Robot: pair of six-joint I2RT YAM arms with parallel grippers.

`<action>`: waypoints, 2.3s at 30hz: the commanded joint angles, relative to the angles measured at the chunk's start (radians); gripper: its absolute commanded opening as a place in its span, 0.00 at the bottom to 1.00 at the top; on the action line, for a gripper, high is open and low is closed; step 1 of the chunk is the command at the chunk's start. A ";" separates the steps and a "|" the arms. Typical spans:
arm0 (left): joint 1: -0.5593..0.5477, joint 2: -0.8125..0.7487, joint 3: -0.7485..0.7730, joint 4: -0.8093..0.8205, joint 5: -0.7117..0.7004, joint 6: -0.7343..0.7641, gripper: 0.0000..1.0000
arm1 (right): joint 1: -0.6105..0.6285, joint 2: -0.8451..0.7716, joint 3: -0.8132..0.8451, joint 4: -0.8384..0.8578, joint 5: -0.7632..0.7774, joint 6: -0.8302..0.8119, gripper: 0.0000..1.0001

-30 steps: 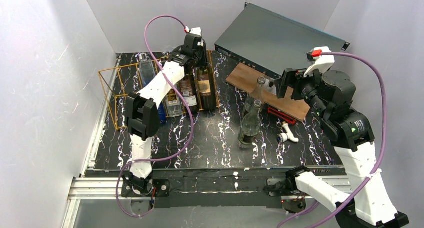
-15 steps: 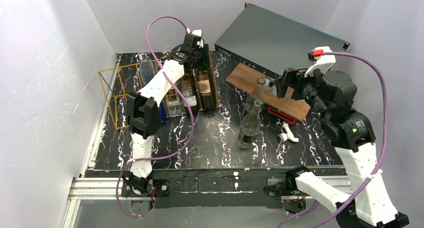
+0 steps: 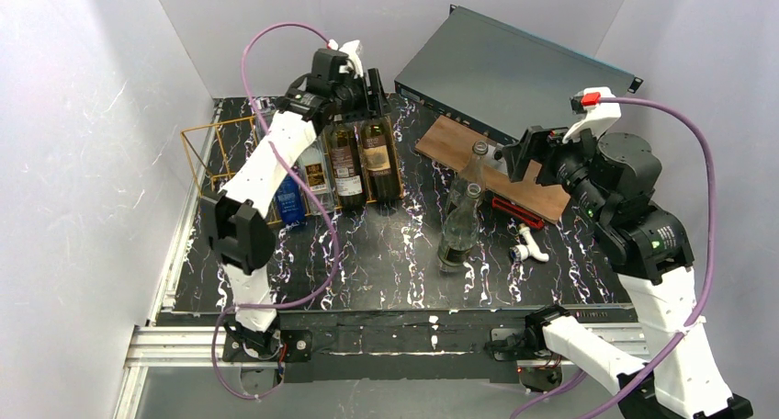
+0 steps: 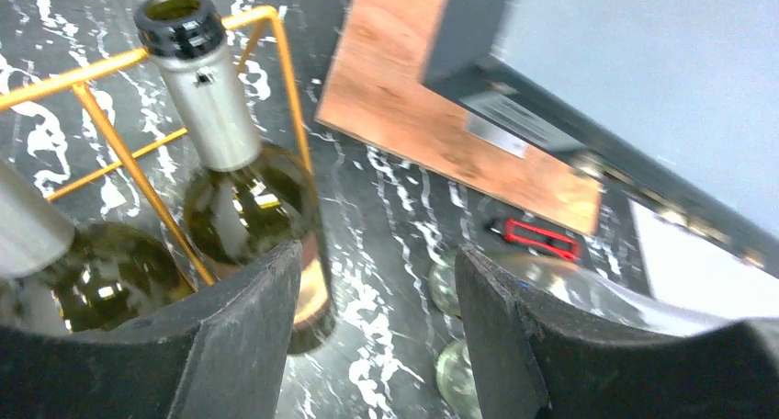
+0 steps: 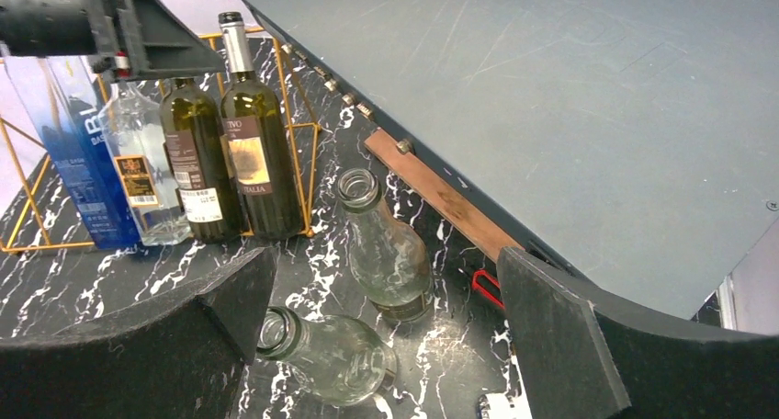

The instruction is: Put the wine bottle on the wine rack

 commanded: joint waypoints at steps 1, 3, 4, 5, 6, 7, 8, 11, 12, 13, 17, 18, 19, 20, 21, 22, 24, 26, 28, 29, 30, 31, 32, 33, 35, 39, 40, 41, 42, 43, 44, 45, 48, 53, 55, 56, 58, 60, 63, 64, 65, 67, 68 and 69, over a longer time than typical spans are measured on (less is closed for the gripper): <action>0.032 -0.164 -0.082 0.039 0.135 -0.067 0.62 | -0.002 -0.013 0.000 0.026 -0.027 0.020 1.00; 0.037 -0.197 -0.104 0.029 0.137 -0.079 0.63 | -0.002 -0.008 0.008 0.025 -0.027 0.017 1.00; 0.038 -0.213 -0.120 0.033 0.147 -0.086 0.63 | -0.002 -0.007 0.012 0.025 -0.027 0.016 1.00; 0.038 -0.231 -0.144 0.047 0.165 -0.095 0.63 | -0.002 -0.006 0.014 0.027 -0.026 0.016 1.00; 0.038 -0.251 -0.175 0.073 0.191 -0.106 0.63 | -0.002 -0.006 0.015 0.028 -0.025 0.015 1.00; 0.038 -0.271 -0.213 0.102 0.216 -0.121 0.63 | -0.002 -0.004 0.016 0.028 -0.025 0.016 1.00; 0.038 -0.293 -0.254 0.129 0.241 -0.140 0.63 | -0.003 -0.001 0.019 0.025 -0.027 0.016 1.00; 0.038 -0.344 -0.351 0.168 0.306 -0.186 0.63 | -0.002 0.007 0.039 0.006 -0.025 0.010 1.00; 0.038 -0.360 -0.377 0.174 0.328 -0.200 0.63 | -0.001 0.010 0.043 0.000 -0.024 0.008 1.00; 0.038 -0.376 -0.412 0.185 0.351 -0.216 0.64 | -0.002 0.012 0.045 -0.005 -0.023 0.005 1.00; 0.021 -0.460 -0.576 0.313 0.440 -0.259 0.68 | -0.001 0.011 0.035 -0.006 -0.019 -0.001 1.00; 0.009 -0.490 -0.619 0.346 0.442 -0.251 0.68 | -0.001 0.010 0.028 -0.001 -0.019 0.000 1.00; -0.008 -0.522 -0.661 0.383 0.439 -0.234 0.68 | -0.002 0.007 0.020 0.005 -0.019 0.002 1.00; -0.037 -0.554 -0.700 0.418 0.431 -0.210 0.68 | -0.002 0.002 0.011 0.013 -0.020 0.006 1.00; -0.072 -0.588 -0.741 0.452 0.420 -0.179 0.68 | -0.002 -0.003 0.001 0.022 -0.021 0.009 1.00; -0.111 -0.622 -0.782 0.492 0.407 -0.134 0.68 | -0.002 -0.007 -0.009 0.030 -0.022 0.012 1.00; -0.214 -0.688 -0.853 0.536 0.357 -0.015 0.70 | -0.002 -0.011 -0.023 0.037 -0.025 0.016 1.00; -0.332 -0.733 -0.895 0.537 0.287 0.125 0.71 | -0.002 -0.010 -0.023 0.036 -0.022 0.013 1.00; -0.427 -0.756 -0.922 0.538 0.193 0.203 0.72 | -0.001 -0.008 -0.015 0.030 -0.013 0.006 1.00; -0.458 -0.757 -0.928 0.542 0.152 0.211 0.72 | -0.002 -0.008 -0.010 0.029 -0.009 0.003 1.00; -0.481 -0.752 -0.929 0.546 0.120 0.209 0.73 | -0.002 -0.008 -0.005 0.027 -0.006 0.000 1.00; -0.500 -0.741 -0.926 0.551 0.092 0.207 0.74 | -0.002 -0.008 0.000 0.024 -0.002 -0.002 1.00; -0.521 -0.727 -0.920 0.557 0.061 0.209 0.76 | -0.001 -0.008 0.005 0.021 0.001 -0.002 1.00; -0.542 -0.716 -0.915 0.568 0.026 0.215 0.76 | -0.001 -0.010 0.008 0.018 0.002 -0.002 1.00; -0.577 -0.693 -0.915 0.617 -0.027 0.233 0.77 | -0.002 -0.016 0.008 0.014 0.006 0.002 1.00; -0.598 -0.633 -0.914 0.726 -0.070 0.223 0.78 | -0.003 -0.027 0.000 0.009 -0.001 0.016 1.00; -0.601 -0.614 -0.908 0.746 -0.072 0.218 0.78 | -0.003 -0.029 0.000 0.010 -0.003 0.017 1.00; -0.606 -0.597 -0.901 0.760 -0.076 0.216 0.78 | -0.002 -0.029 0.003 0.010 -0.004 0.018 1.00; -0.612 -0.581 -0.893 0.771 -0.085 0.216 0.78 | -0.001 -0.028 0.009 0.008 -0.003 0.017 1.00; -0.620 -0.567 -0.888 0.782 -0.096 0.219 0.79 | -0.002 -0.029 0.014 0.008 0.000 0.016 1.00; -0.628 -0.555 -0.885 0.793 -0.108 0.223 0.79 | -0.002 -0.032 0.017 0.010 0.002 0.015 1.00; -0.637 -0.544 -0.882 0.802 -0.124 0.229 0.80 | -0.002 -0.036 0.018 0.013 0.003 0.015 1.00; -0.653 -0.517 -0.879 0.821 -0.170 0.241 0.80 | -0.002 -0.046 0.013 0.020 -0.002 0.015 1.00; -0.661 -0.495 -0.888 0.859 -0.225 0.243 0.80 | -0.001 -0.041 0.026 0.001 -0.003 0.005 1.00; -0.663 -0.481 -0.887 0.871 -0.231 0.245 0.80 | -0.001 -0.041 0.030 -0.001 0.004 0.001 1.00; -0.663 -0.475 -0.884 0.875 -0.232 0.247 0.80 | -0.002 -0.043 0.032 -0.001 0.007 -0.001 1.00; -0.664 -0.461 -0.878 0.882 -0.231 0.253 0.80 | -0.001 -0.046 0.033 0.000 0.011 0.000 1.00; -0.665 -0.447 -0.870 0.885 -0.231 0.258 0.80 | -0.002 -0.050 0.029 0.003 0.010 0.005 1.00; -0.666 -0.420 -0.859 0.892 -0.242 0.260 0.80 | -0.002 -0.056 0.024 0.002 0.009 0.008 1.00; -0.666 -0.411 -0.852 0.895 -0.245 0.260 0.79 | -0.002 -0.056 0.026 -0.002 0.009 0.008 1.00; -0.666 -0.400 -0.846 0.898 -0.248 0.258 0.79 | -0.002 -0.055 0.029 -0.007 0.009 0.008 1.00; -0.666 -0.377 -0.832 0.906 -0.258 0.255 0.79 | -0.001 -0.054 0.040 -0.013 0.012 0.004 1.00; -0.666 -0.365 -0.824 0.911 -0.261 0.253 0.79 | -0.001 -0.053 0.043 -0.016 0.014 0.002 1.00; -0.667 -0.354 -0.815 0.915 -0.263 0.251 0.78 | -0.002 -0.053 0.046 -0.019 0.015 0.001 1.00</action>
